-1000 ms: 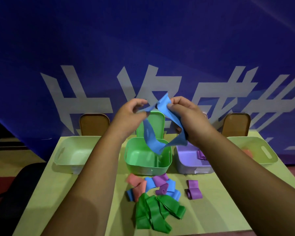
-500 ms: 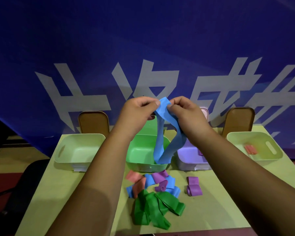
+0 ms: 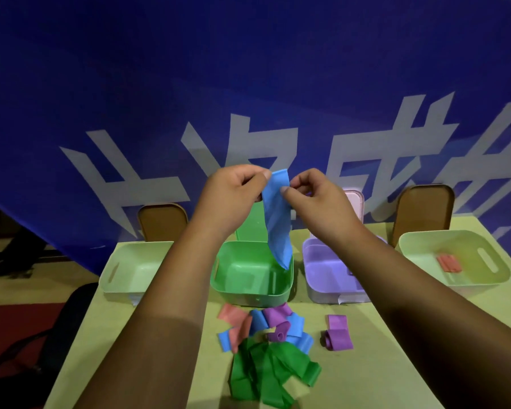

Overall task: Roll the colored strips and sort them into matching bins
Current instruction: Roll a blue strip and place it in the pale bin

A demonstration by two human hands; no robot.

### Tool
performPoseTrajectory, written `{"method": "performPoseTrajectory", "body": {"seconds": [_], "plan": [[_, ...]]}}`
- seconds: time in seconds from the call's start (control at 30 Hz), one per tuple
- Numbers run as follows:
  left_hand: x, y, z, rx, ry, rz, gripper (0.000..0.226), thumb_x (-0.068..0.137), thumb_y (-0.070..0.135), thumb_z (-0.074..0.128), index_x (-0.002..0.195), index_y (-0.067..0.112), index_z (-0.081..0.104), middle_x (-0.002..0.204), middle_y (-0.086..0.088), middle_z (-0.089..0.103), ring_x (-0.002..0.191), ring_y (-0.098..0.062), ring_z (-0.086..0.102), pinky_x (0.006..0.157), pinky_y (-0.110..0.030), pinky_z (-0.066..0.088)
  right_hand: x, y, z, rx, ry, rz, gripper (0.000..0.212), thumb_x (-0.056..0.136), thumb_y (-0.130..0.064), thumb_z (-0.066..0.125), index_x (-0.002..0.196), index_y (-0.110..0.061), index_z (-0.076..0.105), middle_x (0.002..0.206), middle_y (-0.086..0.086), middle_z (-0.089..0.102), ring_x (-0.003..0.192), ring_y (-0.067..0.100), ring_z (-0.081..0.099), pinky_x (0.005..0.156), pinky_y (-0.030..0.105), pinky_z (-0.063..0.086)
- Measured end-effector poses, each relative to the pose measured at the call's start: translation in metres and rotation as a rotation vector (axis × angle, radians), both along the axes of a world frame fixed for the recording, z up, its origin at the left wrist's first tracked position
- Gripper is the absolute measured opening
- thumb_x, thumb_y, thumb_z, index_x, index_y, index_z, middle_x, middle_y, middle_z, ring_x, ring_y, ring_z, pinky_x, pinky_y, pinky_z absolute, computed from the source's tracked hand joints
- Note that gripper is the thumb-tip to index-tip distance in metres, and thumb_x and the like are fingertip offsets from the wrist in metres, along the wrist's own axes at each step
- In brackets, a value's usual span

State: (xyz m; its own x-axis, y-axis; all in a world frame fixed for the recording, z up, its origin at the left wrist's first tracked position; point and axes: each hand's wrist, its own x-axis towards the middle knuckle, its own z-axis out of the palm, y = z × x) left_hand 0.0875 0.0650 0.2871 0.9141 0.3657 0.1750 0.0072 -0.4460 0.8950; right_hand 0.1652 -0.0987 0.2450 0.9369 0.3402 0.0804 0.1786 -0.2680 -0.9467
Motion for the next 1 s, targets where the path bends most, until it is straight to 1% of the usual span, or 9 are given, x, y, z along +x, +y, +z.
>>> {"method": "performPoseTrajectory", "body": {"seconds": [0.07,0.13,0.23,0.3,0.4,0.57,0.7,0.87,1.0], "plan": [[0.004,-0.004,0.005,0.037,0.002,-0.005,0.021,0.107,0.024,0.067,0.096,0.015,0.083,0.084,-0.014,0.075,0.070,-0.005,0.063,0.067,-0.016,0.052,0.007,-0.004,0.004,-0.011,-0.046,-0.009,0.014,0.096,-0.035,0.072,0.106,-0.029,0.066,0.093,-0.011,0.069,0.072,-0.003,0.060,0.071,0.020,0.049],[0.007,-0.007,0.010,0.062,-0.001,-0.001,0.021,0.107,0.026,0.067,0.095,0.021,0.083,0.086,-0.012,0.076,0.071,-0.005,0.065,0.065,-0.016,0.051,0.013,-0.008,0.009,0.026,-0.066,0.033,0.016,0.098,-0.032,0.072,0.113,-0.031,0.067,0.101,-0.013,0.071,0.082,-0.005,0.064,0.077,0.017,0.050],[0.012,-0.009,0.016,0.128,0.011,0.008,0.021,0.107,0.034,0.066,0.092,0.036,0.081,0.090,-0.012,0.076,0.083,-0.030,0.072,0.075,-0.045,0.060,0.019,-0.011,0.018,0.063,-0.098,0.102,0.020,0.101,-0.025,0.071,0.120,-0.029,0.070,0.106,-0.014,0.073,0.095,-0.004,0.068,0.083,0.013,0.054],[0.015,-0.009,0.017,0.126,0.035,0.017,0.020,0.107,0.037,0.066,0.093,0.038,0.081,0.091,-0.013,0.076,0.093,-0.039,0.071,0.083,-0.057,0.060,0.023,-0.011,0.023,0.108,-0.125,0.101,0.017,0.101,-0.022,0.072,0.118,-0.027,0.073,0.104,-0.012,0.076,0.098,-0.001,0.070,0.086,0.016,0.057],[0.019,-0.008,0.016,0.120,0.050,0.016,0.020,0.105,0.044,0.064,0.099,0.036,0.083,0.092,-0.012,0.077,0.095,-0.041,0.072,0.085,-0.062,0.061,0.029,-0.009,0.025,0.131,-0.148,0.092,0.009,0.101,-0.022,0.072,0.108,-0.027,0.076,0.097,-0.011,0.078,0.094,0.005,0.073,0.089,0.030,0.062],[0.021,-0.008,0.011,0.061,0.016,0.048,0.015,0.105,0.034,0.069,0.106,0.029,0.083,0.092,0.001,0.080,0.091,-0.021,0.077,0.088,-0.044,0.066,0.034,-0.008,0.026,0.134,-0.141,0.109,0.007,0.100,-0.023,0.073,0.099,-0.029,0.075,0.090,-0.009,0.077,0.088,0.013,0.073,0.089,0.044,0.062],[0.020,-0.017,0.008,-0.002,-0.055,0.066,0.014,0.099,0.015,0.076,0.110,0.022,0.084,0.093,0.004,0.081,0.085,-0.008,0.075,0.077,-0.024,0.060,0.036,-0.012,0.029,0.150,-0.153,0.124,0.007,0.099,-0.023,0.072,0.095,-0.029,0.073,0.087,-0.005,0.075,0.086,0.021,0.072,0.085,0.046,0.062],[0.021,-0.027,0.010,-0.015,-0.076,0.098,0.016,0.100,0.014,0.075,0.110,0.021,0.085,0.092,0.004,0.083,0.089,-0.015,0.079,0.081,-0.032,0.064,0.038,-0.022,0.033,0.162,-0.179,0.191,0.006,0.099,-0.022,0.072,0.097,-0.028,0.071,0.086,-0.008,0.072,0.081,0.012,0.067,0.081,0.040,0.059],[0.017,-0.039,0.015,-0.025,-0.080,0.119,0.016,0.101,0.012,0.073,0.112,0.016,0.085,0.090,0.004,0.083,0.082,-0.007,0.077,0.072,-0.020,0.059,0.042,-0.029,0.034,0.165,-0.211,0.181,0.007,0.099,-0.026,0.074,0.094,-0.031,0.072,0.086,-0.007,0.075,0.087,0.020,0.072,0.086,0.050,0.062]]}}
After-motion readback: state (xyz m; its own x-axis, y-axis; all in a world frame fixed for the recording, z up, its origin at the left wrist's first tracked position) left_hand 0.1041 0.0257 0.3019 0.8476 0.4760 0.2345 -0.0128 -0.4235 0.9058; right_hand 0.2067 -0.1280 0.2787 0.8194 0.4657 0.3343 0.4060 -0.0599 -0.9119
